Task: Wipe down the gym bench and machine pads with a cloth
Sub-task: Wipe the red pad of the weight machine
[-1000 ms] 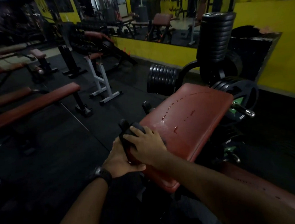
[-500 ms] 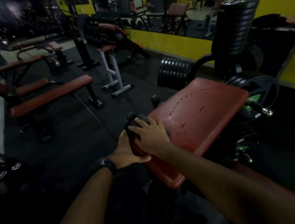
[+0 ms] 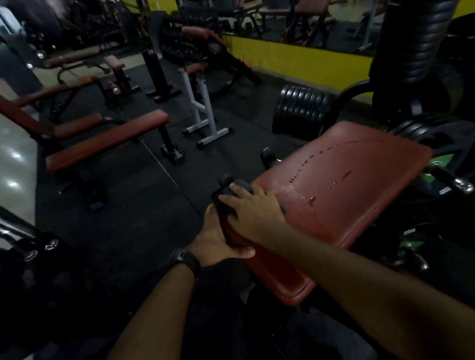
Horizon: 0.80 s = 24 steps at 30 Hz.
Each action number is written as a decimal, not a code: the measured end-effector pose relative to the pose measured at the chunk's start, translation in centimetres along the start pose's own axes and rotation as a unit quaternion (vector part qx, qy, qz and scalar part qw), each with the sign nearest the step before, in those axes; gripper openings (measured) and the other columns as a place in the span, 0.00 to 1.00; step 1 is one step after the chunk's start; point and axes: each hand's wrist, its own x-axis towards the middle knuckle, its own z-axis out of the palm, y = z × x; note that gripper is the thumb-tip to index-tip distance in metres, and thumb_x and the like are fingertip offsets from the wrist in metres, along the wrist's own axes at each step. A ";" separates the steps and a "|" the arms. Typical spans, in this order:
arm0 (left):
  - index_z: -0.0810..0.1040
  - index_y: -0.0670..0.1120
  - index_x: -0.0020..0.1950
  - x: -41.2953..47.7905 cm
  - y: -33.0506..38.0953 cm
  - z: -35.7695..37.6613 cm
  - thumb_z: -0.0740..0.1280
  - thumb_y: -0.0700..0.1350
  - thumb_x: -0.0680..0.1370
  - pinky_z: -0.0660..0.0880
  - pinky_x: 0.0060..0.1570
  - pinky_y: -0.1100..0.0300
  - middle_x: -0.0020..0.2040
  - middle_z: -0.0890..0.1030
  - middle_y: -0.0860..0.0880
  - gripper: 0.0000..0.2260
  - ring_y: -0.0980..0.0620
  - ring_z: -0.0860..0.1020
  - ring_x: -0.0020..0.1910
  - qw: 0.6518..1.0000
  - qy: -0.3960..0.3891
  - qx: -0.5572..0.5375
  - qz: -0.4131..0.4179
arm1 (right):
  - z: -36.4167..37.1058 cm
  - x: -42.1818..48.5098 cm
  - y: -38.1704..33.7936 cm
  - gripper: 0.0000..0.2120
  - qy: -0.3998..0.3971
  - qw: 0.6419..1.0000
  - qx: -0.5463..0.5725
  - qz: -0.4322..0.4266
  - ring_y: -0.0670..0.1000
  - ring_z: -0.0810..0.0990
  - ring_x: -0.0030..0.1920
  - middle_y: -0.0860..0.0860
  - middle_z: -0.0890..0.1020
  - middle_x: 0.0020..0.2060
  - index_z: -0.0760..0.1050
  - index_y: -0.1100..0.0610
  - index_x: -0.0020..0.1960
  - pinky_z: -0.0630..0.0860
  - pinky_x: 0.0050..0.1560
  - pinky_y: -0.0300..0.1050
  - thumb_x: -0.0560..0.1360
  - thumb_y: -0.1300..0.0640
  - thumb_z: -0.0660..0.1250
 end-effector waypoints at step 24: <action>0.34 0.48 0.81 0.3 -0.1 -0.3 0.84 0.62 0.59 0.52 0.80 0.47 0.82 0.38 0.53 0.71 0.49 0.45 0.81 0.999 -0.014 0.035 -0.035 | 0.1 -1.1 0.0 0.24 0.023 0.989 -0.042 0.141 0.65 0.63 0.73 0.54 0.59 0.80 0.63 0.46 0.77 0.67 0.64 0.63 0.82 0.44 0.54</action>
